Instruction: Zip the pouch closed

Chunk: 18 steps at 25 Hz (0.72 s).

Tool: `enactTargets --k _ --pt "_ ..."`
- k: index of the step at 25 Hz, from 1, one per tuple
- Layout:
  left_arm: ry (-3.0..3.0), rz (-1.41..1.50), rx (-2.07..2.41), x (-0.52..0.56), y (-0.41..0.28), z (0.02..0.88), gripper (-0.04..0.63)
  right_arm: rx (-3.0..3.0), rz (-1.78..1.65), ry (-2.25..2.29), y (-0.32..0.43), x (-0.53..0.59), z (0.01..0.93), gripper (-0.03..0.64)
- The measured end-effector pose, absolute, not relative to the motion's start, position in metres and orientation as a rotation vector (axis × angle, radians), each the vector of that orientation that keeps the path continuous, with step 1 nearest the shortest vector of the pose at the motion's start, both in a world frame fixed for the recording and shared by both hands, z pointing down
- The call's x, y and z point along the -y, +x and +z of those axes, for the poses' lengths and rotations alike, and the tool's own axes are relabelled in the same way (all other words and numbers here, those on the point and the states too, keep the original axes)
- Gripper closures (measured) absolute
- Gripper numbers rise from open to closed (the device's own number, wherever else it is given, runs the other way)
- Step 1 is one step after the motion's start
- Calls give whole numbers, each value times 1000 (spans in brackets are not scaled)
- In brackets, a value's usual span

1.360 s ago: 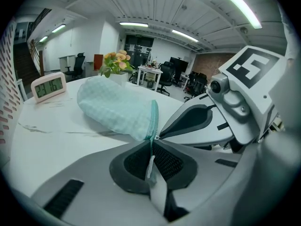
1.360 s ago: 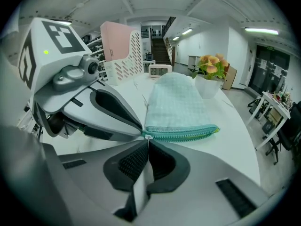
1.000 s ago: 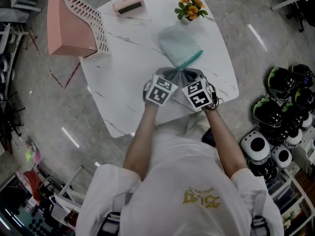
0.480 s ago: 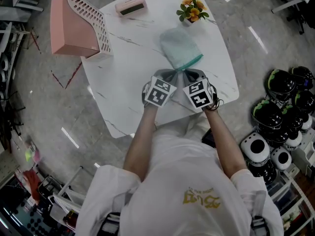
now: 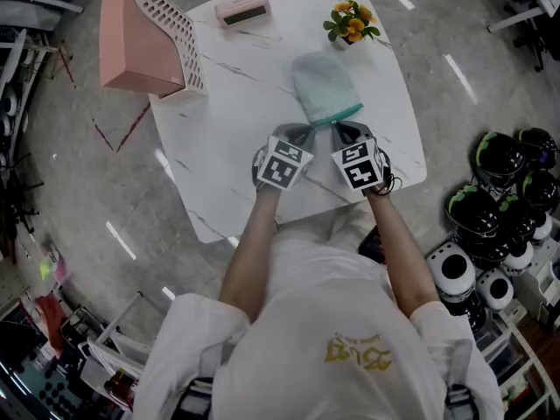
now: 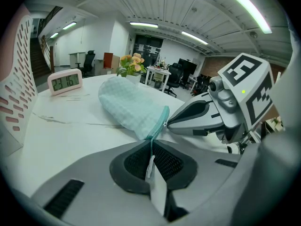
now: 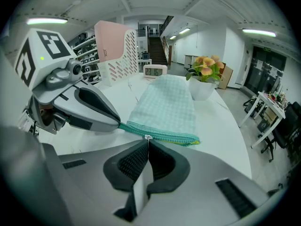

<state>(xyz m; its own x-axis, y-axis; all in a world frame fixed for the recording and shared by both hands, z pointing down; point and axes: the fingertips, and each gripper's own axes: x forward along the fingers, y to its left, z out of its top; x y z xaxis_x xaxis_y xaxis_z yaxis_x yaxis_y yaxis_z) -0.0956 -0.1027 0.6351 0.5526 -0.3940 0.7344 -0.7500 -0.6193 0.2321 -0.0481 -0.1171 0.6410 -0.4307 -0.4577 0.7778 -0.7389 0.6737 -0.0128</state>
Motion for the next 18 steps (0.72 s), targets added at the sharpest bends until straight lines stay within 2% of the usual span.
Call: enactTargets --k 18 --pt "2197 867 1003 105 -122 635 561 2034 474 977 -12 139 642 600"
